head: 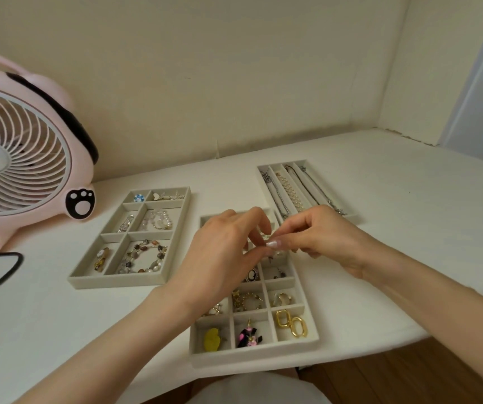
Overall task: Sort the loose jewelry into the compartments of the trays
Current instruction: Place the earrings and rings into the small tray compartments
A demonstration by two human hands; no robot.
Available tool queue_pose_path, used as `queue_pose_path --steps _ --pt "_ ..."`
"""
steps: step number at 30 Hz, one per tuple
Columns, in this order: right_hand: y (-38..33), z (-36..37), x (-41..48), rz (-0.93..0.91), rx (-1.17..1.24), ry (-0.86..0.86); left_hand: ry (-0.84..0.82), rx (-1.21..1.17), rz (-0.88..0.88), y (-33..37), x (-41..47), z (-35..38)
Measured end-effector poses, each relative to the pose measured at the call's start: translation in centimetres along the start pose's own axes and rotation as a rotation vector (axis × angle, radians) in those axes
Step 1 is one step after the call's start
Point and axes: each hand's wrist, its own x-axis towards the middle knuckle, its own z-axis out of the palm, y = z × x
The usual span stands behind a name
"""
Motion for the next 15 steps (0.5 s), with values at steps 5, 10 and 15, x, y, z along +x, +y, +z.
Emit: queue_pose_path --steps 5,10,15 --pt "-0.1 0.4 0.1 0.019 0.043 0.029 0.033 0.029 0.039 0.1 -0.1 0.0" --pt "-0.4 0.5 0.0 -0.028 0.072 0.047 0.072 0.011 0.03 0.0 -0.1 0.0" --pt "-0.7 -0.1 0.2 -0.12 -0.16 0.053 0.084 0.032 0.004 -1.0 0.0 0.1"
